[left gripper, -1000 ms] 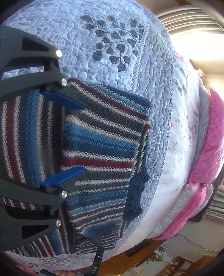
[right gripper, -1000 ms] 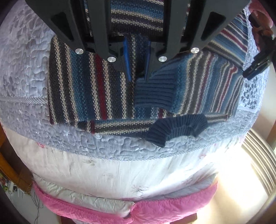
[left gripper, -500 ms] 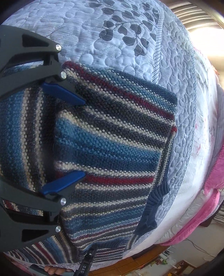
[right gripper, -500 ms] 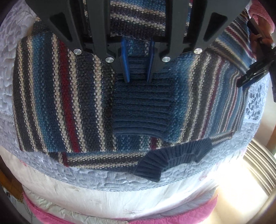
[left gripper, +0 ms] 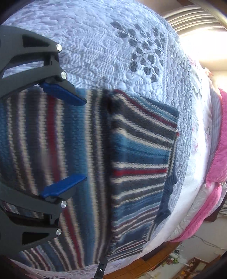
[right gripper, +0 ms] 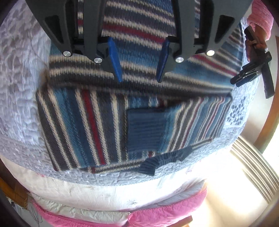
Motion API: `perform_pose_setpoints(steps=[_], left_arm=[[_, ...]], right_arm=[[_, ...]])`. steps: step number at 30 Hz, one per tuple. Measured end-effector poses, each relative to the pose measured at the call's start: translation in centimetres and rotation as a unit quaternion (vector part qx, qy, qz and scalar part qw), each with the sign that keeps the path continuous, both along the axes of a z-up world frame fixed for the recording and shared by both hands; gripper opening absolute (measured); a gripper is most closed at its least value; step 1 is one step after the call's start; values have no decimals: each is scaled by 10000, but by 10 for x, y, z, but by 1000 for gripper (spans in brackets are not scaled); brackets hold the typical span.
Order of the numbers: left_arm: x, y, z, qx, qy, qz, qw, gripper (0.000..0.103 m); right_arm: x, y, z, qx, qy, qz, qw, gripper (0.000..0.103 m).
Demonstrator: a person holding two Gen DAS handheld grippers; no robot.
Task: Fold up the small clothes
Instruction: 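Move both tools to the ribbed hem and close on it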
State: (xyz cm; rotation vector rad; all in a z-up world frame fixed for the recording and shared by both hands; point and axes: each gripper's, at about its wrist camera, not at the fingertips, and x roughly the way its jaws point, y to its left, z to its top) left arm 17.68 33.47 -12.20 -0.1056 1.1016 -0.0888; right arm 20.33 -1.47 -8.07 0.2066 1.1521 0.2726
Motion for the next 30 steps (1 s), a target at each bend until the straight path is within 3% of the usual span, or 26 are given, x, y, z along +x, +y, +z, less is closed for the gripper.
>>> perform_pose_setpoints(steps=[3, 7, 14, 20, 23, 25, 30], left_arm=[[-40, 3, -10, 103, 106, -99, 9998, 80], [-90, 3, -9, 119, -9, -111, 9999, 81], [-145, -7, -5, 325, -105, -193, 9992, 83], [-177, 11, 15, -108, 92, 98, 9999, 85], [-194, 22, 19, -355, 451, 209, 9981, 87], [-207, 28, 17, -550, 575, 251, 9965, 87], [-229, 29, 4, -554, 777, 199, 9952, 87]], right_arm=[[-47, -9, -19, 92, 239, -37, 9997, 42], [-107, -8, -21, -254, -109, -51, 9996, 42], [-183, -4, -19, -807, -346, -1, 9961, 50], [-222, -28, 8, -179, -247, -143, 9994, 50], [-243, -42, 18, -73, -94, -320, 9994, 51], [-255, -49, 18, -7, 52, -381, 9993, 52], [-282, -58, 5, 250, 288, -457, 9982, 52]])
